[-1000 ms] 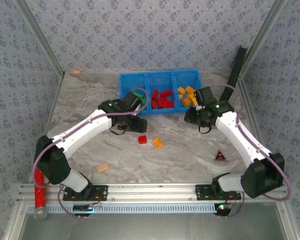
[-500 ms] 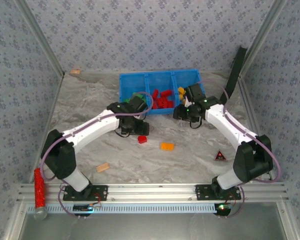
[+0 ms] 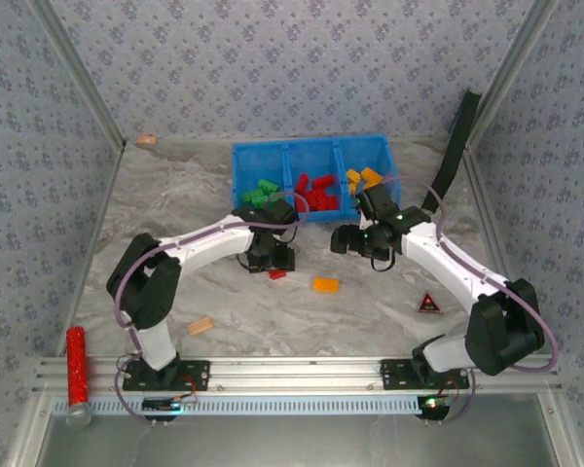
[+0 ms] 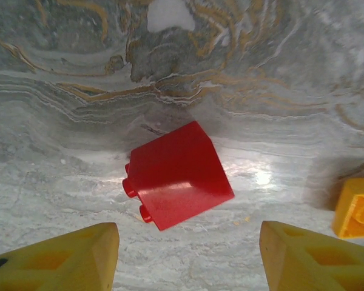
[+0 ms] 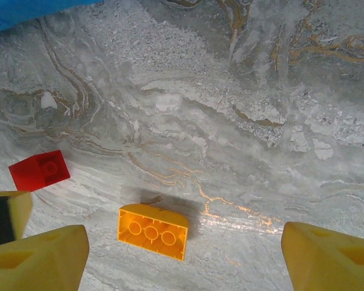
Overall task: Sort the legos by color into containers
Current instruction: Pick up the lego from the center of the table, then place the lego in the container.
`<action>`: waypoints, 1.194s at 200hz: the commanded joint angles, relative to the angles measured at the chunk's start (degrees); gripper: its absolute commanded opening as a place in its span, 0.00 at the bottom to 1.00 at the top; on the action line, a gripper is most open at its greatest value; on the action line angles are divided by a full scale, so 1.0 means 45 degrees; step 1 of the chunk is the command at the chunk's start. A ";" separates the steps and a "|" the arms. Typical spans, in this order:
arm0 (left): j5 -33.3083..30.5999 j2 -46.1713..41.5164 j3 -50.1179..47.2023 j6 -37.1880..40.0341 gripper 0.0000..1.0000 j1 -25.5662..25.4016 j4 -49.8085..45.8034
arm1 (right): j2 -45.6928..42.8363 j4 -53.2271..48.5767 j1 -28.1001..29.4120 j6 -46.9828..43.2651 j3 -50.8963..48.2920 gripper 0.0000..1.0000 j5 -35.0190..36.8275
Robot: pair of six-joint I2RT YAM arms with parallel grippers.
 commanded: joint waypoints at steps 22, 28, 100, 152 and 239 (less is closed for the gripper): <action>0.0031 0.0851 0.0043 -0.0419 0.59 -0.0096 0.0255 | -0.0555 -0.0297 0.0075 -0.0040 -0.0389 0.89 0.0145; 0.0028 0.0981 0.0073 -0.0438 0.58 -0.0099 0.0281 | -0.0584 -0.0276 0.0073 -0.0040 -0.0447 0.90 0.0125; 0.0092 0.1493 0.0455 -0.0346 0.31 -0.0103 -0.0102 | -0.1283 -0.0304 0.0021 0.0130 -0.1439 0.91 0.0058; -0.0269 0.1219 0.3207 0.0495 0.24 -0.0033 -0.1560 | -0.1718 0.0220 0.0353 0.0744 -0.2522 0.93 -0.0344; -0.1536 0.4069 1.0621 0.2547 0.24 0.0524 -0.2360 | -0.1478 0.1851 0.2158 0.2170 -0.3180 0.97 -0.0016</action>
